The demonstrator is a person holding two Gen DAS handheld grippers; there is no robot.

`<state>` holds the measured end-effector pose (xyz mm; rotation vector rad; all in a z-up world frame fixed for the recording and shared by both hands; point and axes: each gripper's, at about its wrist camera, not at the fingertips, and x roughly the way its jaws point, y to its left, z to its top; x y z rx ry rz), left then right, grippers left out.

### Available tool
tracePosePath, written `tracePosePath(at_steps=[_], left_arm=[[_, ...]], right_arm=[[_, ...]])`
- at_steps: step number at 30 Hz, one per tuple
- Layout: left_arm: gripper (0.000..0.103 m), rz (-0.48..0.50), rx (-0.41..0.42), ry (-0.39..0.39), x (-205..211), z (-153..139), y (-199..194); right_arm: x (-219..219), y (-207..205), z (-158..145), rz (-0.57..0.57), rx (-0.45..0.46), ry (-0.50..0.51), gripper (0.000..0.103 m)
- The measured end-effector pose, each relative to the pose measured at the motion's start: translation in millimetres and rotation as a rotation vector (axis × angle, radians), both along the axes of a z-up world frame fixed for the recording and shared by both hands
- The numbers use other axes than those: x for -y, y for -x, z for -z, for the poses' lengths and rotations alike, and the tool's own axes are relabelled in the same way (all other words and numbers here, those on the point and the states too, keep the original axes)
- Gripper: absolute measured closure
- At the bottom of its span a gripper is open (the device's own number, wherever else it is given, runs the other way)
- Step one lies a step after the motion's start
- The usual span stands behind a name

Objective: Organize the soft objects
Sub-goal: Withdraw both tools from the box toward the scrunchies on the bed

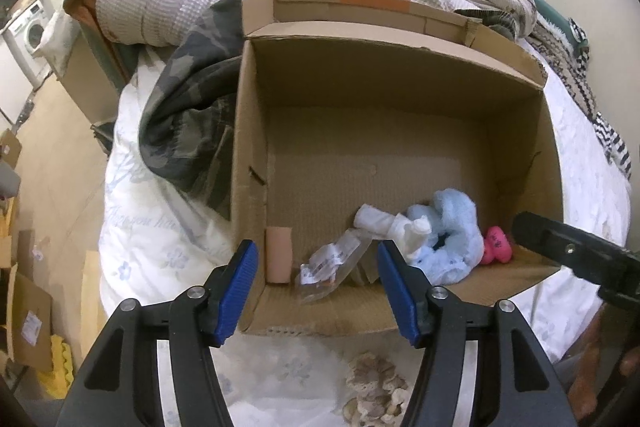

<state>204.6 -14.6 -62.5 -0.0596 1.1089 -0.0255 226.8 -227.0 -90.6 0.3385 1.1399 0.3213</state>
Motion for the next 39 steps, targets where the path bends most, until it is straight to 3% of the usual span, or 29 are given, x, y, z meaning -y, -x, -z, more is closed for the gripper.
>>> tracePosePath(at_steps=[10,27,34,39], left_arm=[[0.044,-0.003,0.005,0.0,-4.7,-9.9,21.2],[0.044,-0.072,-0.064,0.034,-21.2,-5.2,66.5],[0.044,-0.111,-0.102,0.021,-29.7,8.0,71.0],[0.044,-0.118,-0.128,0.022,-34.6,16.3,70.8]], right_arm=[[3.5,24.2,-12.3,0.0,0.021,0.005,0.004],[-8.7,65.4,-9.9,-0.054,0.008,0.013,0.004],[-8.5,76.7,7.7,-0.066,-0.052,-0.013,0.004],[-19.3,80.7,34.3,-0.138,-0.181,-0.017,0.004]])
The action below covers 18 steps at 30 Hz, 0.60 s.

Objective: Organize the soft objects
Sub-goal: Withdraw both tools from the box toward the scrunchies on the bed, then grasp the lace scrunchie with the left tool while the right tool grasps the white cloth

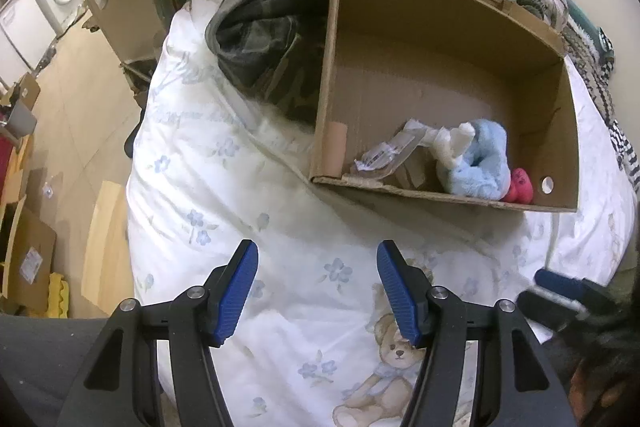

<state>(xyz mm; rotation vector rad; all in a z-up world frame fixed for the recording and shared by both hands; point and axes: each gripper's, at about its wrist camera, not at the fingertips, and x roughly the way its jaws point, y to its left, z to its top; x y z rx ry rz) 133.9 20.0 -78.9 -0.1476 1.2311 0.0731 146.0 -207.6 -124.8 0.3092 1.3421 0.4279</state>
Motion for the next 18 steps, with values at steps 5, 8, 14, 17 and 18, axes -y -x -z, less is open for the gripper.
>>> tracePosePath(at_steps=[5,8,14,17,18], left_arm=[[0.044,0.012,-0.016,-0.011,-4.3,4.9,2.8],[0.044,0.008,-0.02,-0.008,-8.5,5.2,4.7],[0.044,-0.011,-0.023,0.002,-12.7,5.6,4.9],[0.044,-0.009,-0.023,-0.001,-10.8,6.9,4.5],[0.044,-0.008,-0.027,0.0,-10.0,8.2,4.2]], right_arm=[[-28.8,7.2,29.4,-0.132,-0.094,0.1,0.004],[-48.1,13.0,46.2,-0.217,-0.137,0.156,0.011],[-71.2,21.1,59.8,-0.292,-0.153,0.164,0.054],[-72.8,21.7,57.9,-0.307,-0.149,0.158,0.073],[-71.9,21.6,55.4,-0.308,-0.14,0.154,0.078]])
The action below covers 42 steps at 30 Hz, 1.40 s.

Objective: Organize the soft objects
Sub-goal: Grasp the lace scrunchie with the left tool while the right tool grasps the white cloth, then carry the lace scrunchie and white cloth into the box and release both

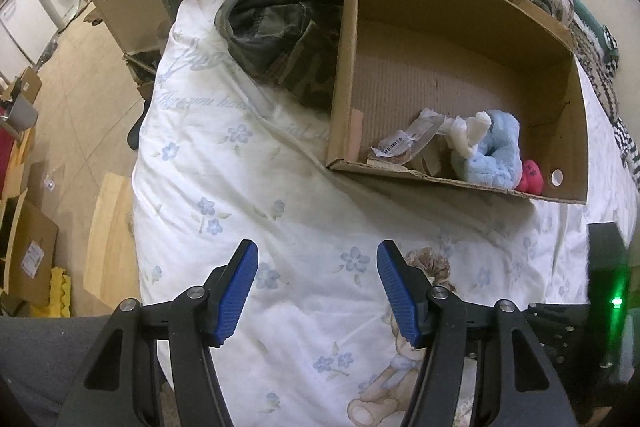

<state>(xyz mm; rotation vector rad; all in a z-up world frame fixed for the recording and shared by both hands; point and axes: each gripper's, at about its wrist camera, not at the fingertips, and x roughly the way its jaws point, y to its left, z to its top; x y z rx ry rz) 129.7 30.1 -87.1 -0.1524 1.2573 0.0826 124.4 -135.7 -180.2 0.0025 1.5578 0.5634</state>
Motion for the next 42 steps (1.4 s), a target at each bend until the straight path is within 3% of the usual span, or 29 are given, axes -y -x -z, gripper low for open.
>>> tracePosePath(at_steps=[8,16,23,24,27,28,35,42], left_arm=[[0.044,0.026,-0.047,0.038,25.3,15.9,-3.0],[0.044,0.146,-0.182,0.185,80.1,62.4,-7.2],[0.045,0.152,-0.2,0.16,88.9,79.7,-9.0],[0.052,0.159,-0.203,0.16,90.2,79.5,-8.8],[0.09,0.181,-0.224,0.179,93.2,82.3,-9.0],[0.093,0.188,-0.231,0.194,93.7,82.3,-8.3],[0.095,0.203,-0.191,0.182,90.8,66.3,-1.8],[0.096,0.145,-0.121,0.13,64.7,40.6,8.2]], right_arm=[[30.1,-6.6,-39.2,0.09,0.105,-0.046,0.079],[75.3,-10.7,-55.9,0.253,0.155,-0.06,0.079],[90.1,-14.6,-51.8,0.3,0.135,-0.058,0.079],[90.6,-14.1,-50.3,0.299,0.135,-0.06,0.079],[87.3,-13.5,-49.3,0.308,0.121,-0.095,0.079],[87.8,-14.2,-48.7,0.311,0.118,-0.097,0.079],[92.2,-15.4,-47.4,0.314,0.114,-0.096,0.079],[84.0,-14.7,-49.6,0.288,0.129,-0.092,0.079]])
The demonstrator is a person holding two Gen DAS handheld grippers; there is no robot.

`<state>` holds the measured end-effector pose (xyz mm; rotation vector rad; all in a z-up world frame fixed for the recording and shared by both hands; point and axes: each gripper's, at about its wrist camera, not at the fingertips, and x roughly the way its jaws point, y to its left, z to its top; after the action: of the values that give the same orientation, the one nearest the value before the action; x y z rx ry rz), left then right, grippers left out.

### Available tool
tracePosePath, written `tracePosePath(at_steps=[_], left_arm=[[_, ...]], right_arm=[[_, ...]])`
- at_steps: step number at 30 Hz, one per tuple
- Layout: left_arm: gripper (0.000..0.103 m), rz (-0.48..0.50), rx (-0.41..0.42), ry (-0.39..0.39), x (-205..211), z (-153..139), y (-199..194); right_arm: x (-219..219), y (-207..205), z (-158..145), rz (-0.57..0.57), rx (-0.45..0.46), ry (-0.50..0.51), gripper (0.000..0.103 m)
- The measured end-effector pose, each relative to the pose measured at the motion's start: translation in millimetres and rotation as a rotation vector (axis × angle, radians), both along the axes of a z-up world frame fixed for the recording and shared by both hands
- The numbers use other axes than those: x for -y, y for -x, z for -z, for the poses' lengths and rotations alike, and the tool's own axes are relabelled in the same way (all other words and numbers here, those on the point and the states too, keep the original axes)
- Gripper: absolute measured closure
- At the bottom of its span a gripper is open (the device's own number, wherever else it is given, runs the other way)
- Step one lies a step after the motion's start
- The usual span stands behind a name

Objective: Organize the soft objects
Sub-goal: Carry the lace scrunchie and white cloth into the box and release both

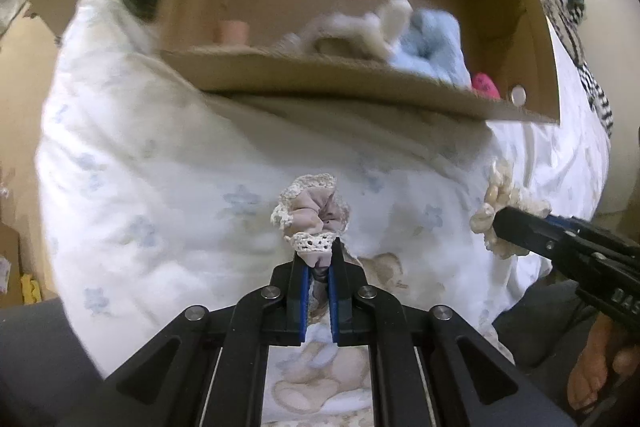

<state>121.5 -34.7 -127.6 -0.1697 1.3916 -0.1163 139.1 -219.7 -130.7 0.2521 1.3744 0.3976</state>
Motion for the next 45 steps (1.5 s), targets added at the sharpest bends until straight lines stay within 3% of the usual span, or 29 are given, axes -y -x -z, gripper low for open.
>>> tracePosePath(at_steps=[11,16,31,38,45], left_arm=[[0.096,-0.093,0.146,-0.042,-35.5,-43.7,5.7],[0.096,-0.104,0.225,-0.051,-47.5,-77.4,4.0],[0.096,-0.097,0.393,-0.047,-52.6,-156.4,-31.8],[0.096,-0.097,0.399,-0.036,-51.1,-159.3,-61.3],[0.096,-0.061,0.351,-0.039,-35.1,-130.3,-89.2]], right_arm=[[-5.6,4.0,-19.0,-0.024,0.069,-0.033,0.079],[-5.3,5.4,-34.4,-0.024,0.125,-0.061,0.079],[15.2,-27.5,-107.0,0.088,0.322,-0.172,0.079],[24.6,-60.6,-118.2,0.109,0.34,-0.138,0.079],[25.9,-77.6,-80.7,0.123,0.279,-0.099,0.079]])
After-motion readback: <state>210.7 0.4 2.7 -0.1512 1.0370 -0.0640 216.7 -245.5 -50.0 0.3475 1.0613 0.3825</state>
